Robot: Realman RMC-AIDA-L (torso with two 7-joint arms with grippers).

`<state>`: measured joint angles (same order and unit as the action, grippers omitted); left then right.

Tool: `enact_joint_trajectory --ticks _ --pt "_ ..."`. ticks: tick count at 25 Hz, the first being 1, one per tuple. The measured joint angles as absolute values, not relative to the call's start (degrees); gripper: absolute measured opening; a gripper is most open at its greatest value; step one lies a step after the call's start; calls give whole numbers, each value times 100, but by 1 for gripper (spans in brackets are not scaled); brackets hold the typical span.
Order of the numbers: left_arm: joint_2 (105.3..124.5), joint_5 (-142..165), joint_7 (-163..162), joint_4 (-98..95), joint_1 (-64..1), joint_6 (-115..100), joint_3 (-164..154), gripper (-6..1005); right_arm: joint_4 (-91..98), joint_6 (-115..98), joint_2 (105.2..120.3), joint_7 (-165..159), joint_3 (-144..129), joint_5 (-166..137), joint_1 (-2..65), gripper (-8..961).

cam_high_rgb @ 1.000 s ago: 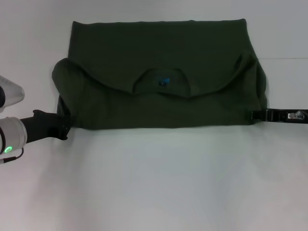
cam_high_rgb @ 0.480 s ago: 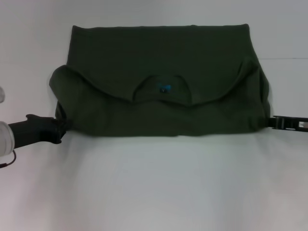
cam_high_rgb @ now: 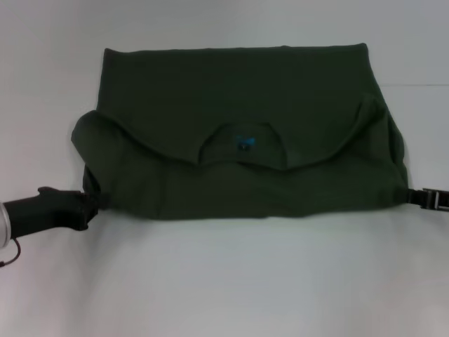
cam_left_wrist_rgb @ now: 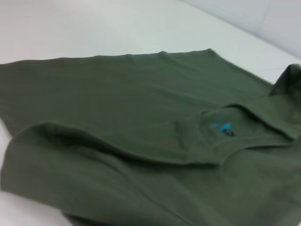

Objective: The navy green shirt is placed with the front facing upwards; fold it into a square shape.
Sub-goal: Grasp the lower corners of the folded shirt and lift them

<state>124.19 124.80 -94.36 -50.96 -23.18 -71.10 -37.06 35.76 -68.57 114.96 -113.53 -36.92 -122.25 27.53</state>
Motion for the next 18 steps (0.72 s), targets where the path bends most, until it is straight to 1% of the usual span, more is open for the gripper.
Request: enact_joint_trajectory --ticks 7,12,18 --pt "12401 12535 -9532 -5381 -2043 -8364 -3165 17 3629 -7721 11489 -10792 -3105 -12219 2316 11" --pt "12384 12565 -9585 -5596 -1742 -9199 -2749 16 3650 -8552 11432 -10250 -2640 -12218 1908 11" --pt "12386 12897 -9590 -5757 -1522 -10146 -2381 17 3713 -9222 11419 -9791 -2387 -12243 1449 10"
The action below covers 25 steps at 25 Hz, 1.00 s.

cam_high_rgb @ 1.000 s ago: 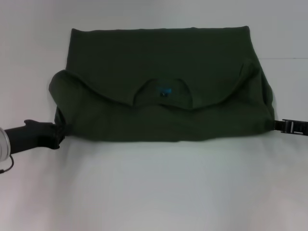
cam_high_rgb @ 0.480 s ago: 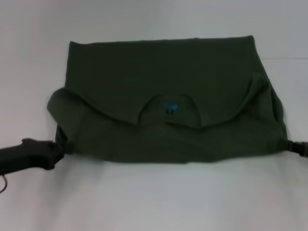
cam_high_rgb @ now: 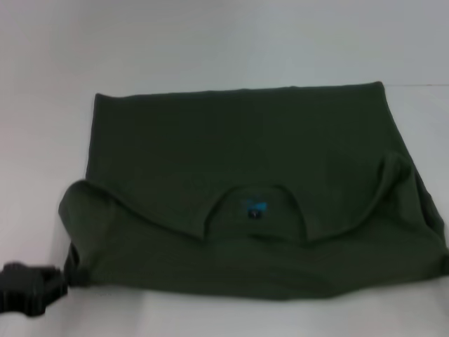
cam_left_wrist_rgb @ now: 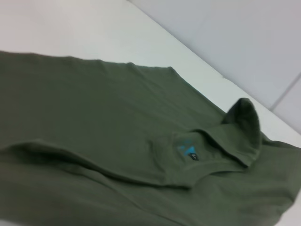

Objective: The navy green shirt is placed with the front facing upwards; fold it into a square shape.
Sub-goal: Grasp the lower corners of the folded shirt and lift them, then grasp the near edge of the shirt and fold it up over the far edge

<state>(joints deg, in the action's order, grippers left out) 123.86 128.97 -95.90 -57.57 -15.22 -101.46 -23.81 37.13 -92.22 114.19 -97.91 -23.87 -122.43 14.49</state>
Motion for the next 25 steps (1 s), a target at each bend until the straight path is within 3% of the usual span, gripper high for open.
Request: enact_joint_trajectory --ticks 12,25 --pt "12358 13681 -9593 -5773 -1412 -11195 -1973 29 3729 -9894 11353 -9217 -2250 -12266 685 11" --pt "12340 13618 -9741 -5727 -1549 -11357 -1713 57 3726 -10064 11277 -9157 -1869 -12268 564 10"
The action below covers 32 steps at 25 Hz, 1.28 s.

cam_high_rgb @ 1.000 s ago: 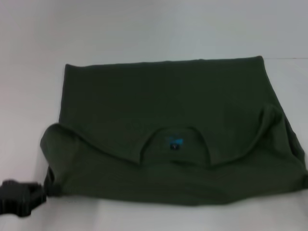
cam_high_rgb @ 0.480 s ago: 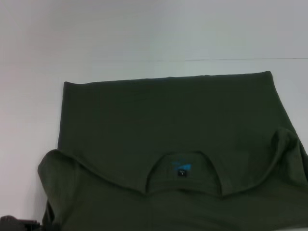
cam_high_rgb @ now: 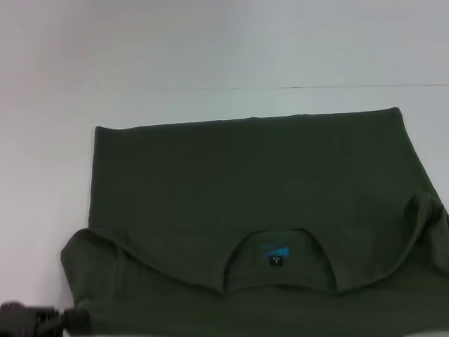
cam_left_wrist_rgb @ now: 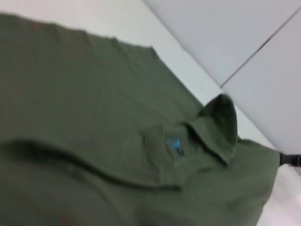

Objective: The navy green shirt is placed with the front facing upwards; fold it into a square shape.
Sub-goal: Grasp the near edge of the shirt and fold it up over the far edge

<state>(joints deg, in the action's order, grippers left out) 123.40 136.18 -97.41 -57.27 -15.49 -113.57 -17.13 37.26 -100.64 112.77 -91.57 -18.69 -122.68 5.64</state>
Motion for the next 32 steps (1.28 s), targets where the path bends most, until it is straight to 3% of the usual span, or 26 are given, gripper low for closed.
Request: enact_joint_trajectory --ticks 4,8,15,32 --pt "12307 13543 -9853 -5683 -1786 -11273 -1592 65 3726 -10111 11241 -9208 -1535 -12251 834 10" --pt "12039 13388 -10235 -5268 -2600 -10632 -1461 74 3741 -9854 11190 -9527 -1282 -12262 1399 11" --pt "11791 13396 -10405 -4624 -3369 -9589 -1654 89 3714 -9295 11149 -9896 -1340 -12264 2244 11" --pt "11743 13228 -10758 -4246 -4180 -6783 -2088 125 3445 -6389 11024 -11036 -3002 -12268 3856 10"
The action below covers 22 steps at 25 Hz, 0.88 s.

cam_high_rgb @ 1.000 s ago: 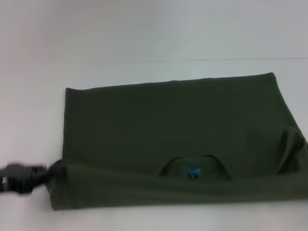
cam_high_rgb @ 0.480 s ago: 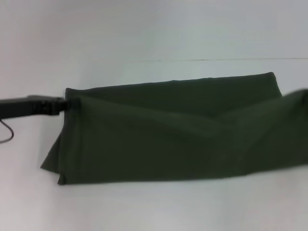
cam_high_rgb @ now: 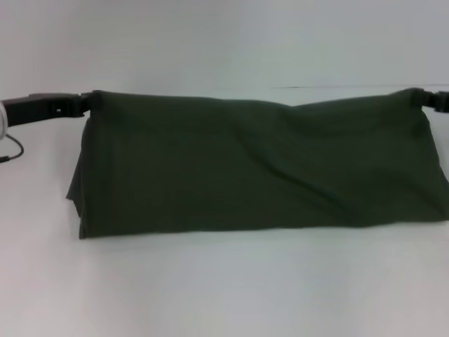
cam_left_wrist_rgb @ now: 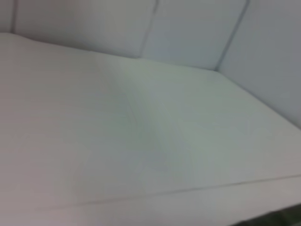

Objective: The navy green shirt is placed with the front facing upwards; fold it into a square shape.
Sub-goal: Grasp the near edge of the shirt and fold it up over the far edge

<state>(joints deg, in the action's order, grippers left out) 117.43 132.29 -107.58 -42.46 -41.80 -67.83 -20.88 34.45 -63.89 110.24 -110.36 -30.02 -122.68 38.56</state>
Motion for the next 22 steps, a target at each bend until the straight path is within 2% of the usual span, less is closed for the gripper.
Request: enact_joint_trajectory --ticks 5,11,22 --pt "11769 13224 -10743 -4040 -4299 -6129 -2339 135 3044 -5640 10994 -11038 -3236 -12267 4133 11" --pt "11820 13216 -10721 -3859 -4411 -5400 -2569 148 2814 -4898 11044 -10990 -3326 -12259 4217 11" --pt "11848 13208 -10696 -3668 -4552 -4917 -2699 172 2724 -4663 11075 -10965 -3331 -12235 4307 38"
